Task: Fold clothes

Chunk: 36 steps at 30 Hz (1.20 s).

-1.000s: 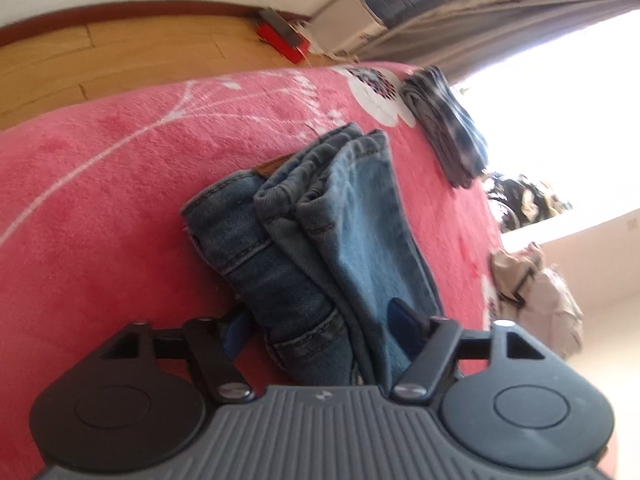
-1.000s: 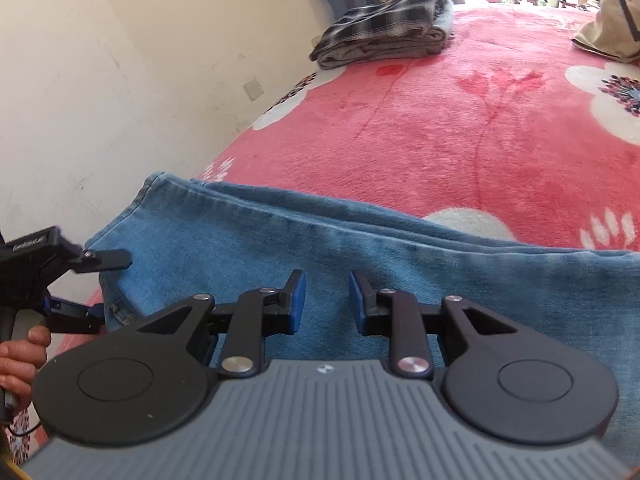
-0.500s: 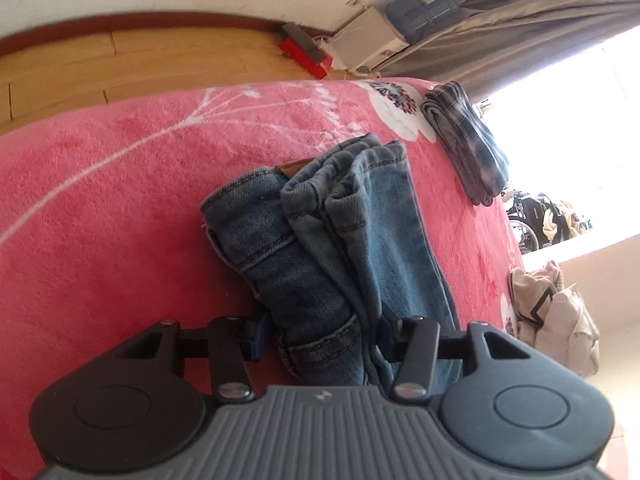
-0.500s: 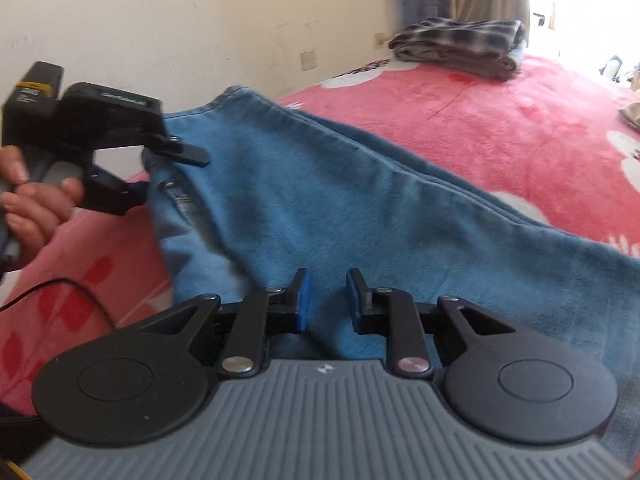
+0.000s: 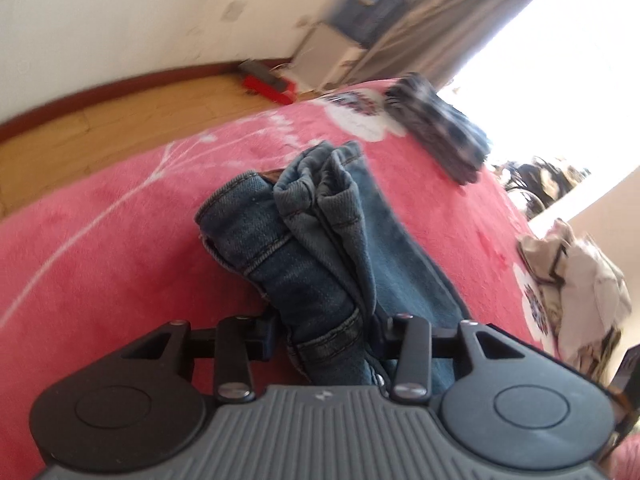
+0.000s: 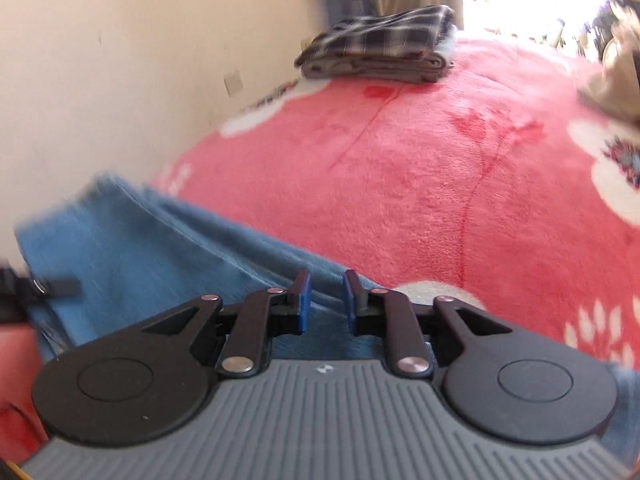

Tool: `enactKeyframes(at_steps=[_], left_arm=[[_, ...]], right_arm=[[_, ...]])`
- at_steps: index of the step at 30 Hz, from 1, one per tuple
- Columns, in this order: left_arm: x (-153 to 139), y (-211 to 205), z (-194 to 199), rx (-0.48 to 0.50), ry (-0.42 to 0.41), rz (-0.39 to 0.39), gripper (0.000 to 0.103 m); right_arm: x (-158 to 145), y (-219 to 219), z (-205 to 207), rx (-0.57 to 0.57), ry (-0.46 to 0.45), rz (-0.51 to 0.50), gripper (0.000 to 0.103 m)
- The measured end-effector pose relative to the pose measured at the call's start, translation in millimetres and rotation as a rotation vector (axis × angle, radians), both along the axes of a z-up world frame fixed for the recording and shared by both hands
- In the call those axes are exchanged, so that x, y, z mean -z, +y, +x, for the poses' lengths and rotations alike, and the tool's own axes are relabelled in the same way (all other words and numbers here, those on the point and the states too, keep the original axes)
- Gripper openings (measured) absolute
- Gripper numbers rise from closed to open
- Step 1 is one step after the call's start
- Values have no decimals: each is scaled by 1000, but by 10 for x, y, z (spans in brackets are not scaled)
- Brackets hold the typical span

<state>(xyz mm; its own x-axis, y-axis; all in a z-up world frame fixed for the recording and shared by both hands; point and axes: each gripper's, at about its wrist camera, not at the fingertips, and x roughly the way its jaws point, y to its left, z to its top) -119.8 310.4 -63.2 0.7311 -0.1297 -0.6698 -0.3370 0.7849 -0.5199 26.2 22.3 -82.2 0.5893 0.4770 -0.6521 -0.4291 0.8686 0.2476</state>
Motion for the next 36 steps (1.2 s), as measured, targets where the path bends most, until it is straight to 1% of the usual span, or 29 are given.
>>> enactKeyframes(at_steps=[2, 4, 6, 7, 8, 10, 11, 12, 15, 17, 19, 20, 21, 24, 26, 29, 31, 33, 34, 36], left_arm=[[-98, -55, -10, 44, -32, 53, 42], [-191, -121, -5, 79, -62, 97, 41], [-276, -188, 12, 106, -88, 118, 41], [-316, -222, 22, 119, -101, 124, 41], [-355, -262, 29, 133, -112, 135, 41], [-430, -365, 17, 164, -137, 182, 41], [-466, -388, 13, 172, -151, 188, 41], [-502, -411, 10, 180, -164, 195, 41], [-588, -486, 6, 203, -195, 208, 41], [-607, -555, 6, 232, -203, 217, 41], [-618, -643, -1, 247, -217, 253, 41], [-631, -672, -2, 250, -226, 265, 41], [-654, -676, 4, 253, -232, 259, 41], [-712, -713, -2, 270, -249, 265, 41], [-747, -770, -45, 295, -265, 289, 41], [-808, -868, -117, 340, -294, 329, 41], [-856, -945, -176, 381, -315, 362, 41], [-883, -1038, -226, 421, -330, 390, 41], [-892, -1088, -250, 440, -336, 405, 41], [-906, -1193, -303, 474, -353, 444, 41]], right_arm=[[-46, -19, -150, -58, 14, 43, 18], [-29, 52, -335, -133, 31, 71, 18], [52, 200, -531, -224, 12, 50, 18], [103, 282, -630, -265, -7, 28, 18], [167, 361, -735, -295, -53, -14, 18], [230, 490, -957, -346, -206, -128, 18], [215, 517, -1012, -359, -240, -159, 17], [169, 514, -1036, -358, -245, -158, 17], [42, 392, -1135, -338, -258, -70, 18], [119, 427, -1210, -383, -208, -61, 18], [224, 476, -1267, -401, -196, -86, 18], [201, 461, -1241, -406, -181, -75, 18], [137, 398, -1166, -396, -140, -23, 18], [-62, 61, -836, -285, -2, 218, 18], [-123, -127, -583, -184, 47, 295, 18], [-70, -153, -263, -117, 68, 225, 18], [85, -101, -57, -89, 101, 184, 18], [263, -122, 129, -29, 171, 211, 12], [324, -158, 185, -3, 201, 253, 11], [337, -201, 222, 32, 232, 295, 9]])
